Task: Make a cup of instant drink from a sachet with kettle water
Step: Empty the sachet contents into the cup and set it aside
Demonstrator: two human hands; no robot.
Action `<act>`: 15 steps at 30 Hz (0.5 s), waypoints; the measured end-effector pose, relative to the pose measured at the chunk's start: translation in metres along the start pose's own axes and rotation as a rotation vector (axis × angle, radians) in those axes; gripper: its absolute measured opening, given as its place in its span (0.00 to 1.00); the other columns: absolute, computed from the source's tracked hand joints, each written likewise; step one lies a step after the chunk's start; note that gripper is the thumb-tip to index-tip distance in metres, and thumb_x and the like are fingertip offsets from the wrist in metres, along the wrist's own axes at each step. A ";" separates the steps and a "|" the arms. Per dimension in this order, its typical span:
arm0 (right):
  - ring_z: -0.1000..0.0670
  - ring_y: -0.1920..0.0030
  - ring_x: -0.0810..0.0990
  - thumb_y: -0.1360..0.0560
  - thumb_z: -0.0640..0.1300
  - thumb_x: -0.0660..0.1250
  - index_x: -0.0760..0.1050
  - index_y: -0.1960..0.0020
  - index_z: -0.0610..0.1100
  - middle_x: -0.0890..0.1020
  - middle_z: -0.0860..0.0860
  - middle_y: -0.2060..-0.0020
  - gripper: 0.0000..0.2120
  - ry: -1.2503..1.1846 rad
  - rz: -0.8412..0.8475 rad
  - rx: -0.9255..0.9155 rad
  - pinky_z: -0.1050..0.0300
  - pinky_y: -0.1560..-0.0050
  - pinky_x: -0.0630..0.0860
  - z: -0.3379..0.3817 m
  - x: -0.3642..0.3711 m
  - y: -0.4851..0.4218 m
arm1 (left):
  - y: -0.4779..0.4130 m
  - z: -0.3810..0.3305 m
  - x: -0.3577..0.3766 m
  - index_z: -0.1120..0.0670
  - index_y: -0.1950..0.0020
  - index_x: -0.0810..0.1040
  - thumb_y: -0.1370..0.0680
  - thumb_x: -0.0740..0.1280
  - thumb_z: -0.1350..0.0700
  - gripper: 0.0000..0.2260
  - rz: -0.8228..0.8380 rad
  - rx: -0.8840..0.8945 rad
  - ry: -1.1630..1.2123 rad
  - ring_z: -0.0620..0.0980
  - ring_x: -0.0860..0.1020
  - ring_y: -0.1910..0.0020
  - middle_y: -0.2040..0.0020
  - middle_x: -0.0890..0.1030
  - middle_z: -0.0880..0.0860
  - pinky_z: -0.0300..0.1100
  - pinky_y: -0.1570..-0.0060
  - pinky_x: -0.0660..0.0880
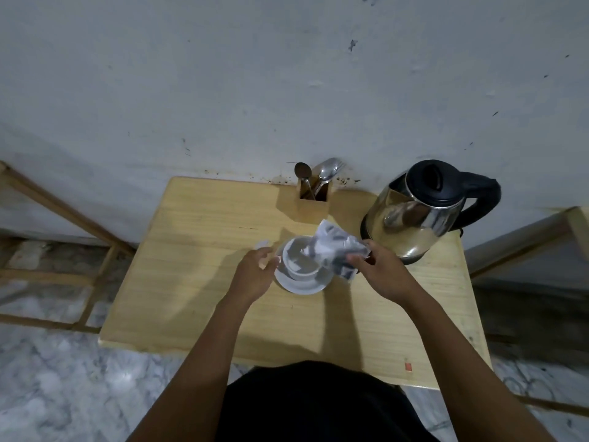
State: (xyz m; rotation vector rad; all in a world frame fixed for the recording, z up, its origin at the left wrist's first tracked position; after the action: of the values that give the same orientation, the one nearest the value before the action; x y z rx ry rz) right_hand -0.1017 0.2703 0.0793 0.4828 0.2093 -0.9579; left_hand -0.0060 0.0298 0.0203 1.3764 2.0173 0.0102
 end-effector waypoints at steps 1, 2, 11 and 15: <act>0.61 0.55 0.78 0.22 0.41 0.66 0.74 0.45 0.48 0.80 0.59 0.55 0.06 0.029 0.008 0.007 0.71 0.61 0.71 0.001 0.000 -0.002 | -0.002 0.008 0.002 0.52 0.37 0.76 0.21 0.63 0.50 0.14 0.022 0.020 -0.020 0.52 0.74 0.37 0.28 0.70 0.49 0.42 0.45 0.70; 0.59 0.54 0.78 0.21 0.41 0.65 0.72 0.43 0.47 0.80 0.57 0.54 0.08 0.058 0.015 0.014 0.70 0.61 0.71 0.001 0.000 -0.003 | -0.003 0.015 0.005 0.50 0.39 0.78 0.22 0.64 0.50 0.12 0.034 0.053 -0.018 0.51 0.74 0.35 0.27 0.68 0.46 0.43 0.43 0.71; 0.53 0.62 0.80 0.28 0.48 0.74 0.72 0.55 0.53 0.81 0.57 0.62 0.10 0.375 -0.096 -0.038 0.54 0.61 0.77 0.022 0.005 -0.022 | -0.008 0.022 0.008 0.50 0.46 0.81 0.22 0.65 0.51 0.08 -0.038 0.118 -0.038 0.47 0.78 0.41 0.33 0.73 0.40 0.48 0.44 0.76; 0.56 0.66 0.78 0.30 0.51 0.76 0.76 0.61 0.54 0.81 0.59 0.65 0.08 0.390 -0.109 -0.062 0.56 0.64 0.75 0.032 0.007 -0.029 | -0.010 0.020 0.009 0.52 0.44 0.80 0.22 0.65 0.51 0.10 -0.048 0.098 -0.065 0.52 0.81 0.47 0.38 0.80 0.49 0.42 0.48 0.74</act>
State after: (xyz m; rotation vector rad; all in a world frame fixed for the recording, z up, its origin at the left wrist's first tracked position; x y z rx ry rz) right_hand -0.1227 0.2363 0.0960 0.6029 0.6204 -0.9538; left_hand -0.0055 0.0257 -0.0031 1.3700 2.0195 -0.1550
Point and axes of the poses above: each hand's wrist, its own y-axis away from the middle knuckle, its own x-axis out of the palm, z = x × y, the point moved 2 cm from there along -y, towards the middle knuckle
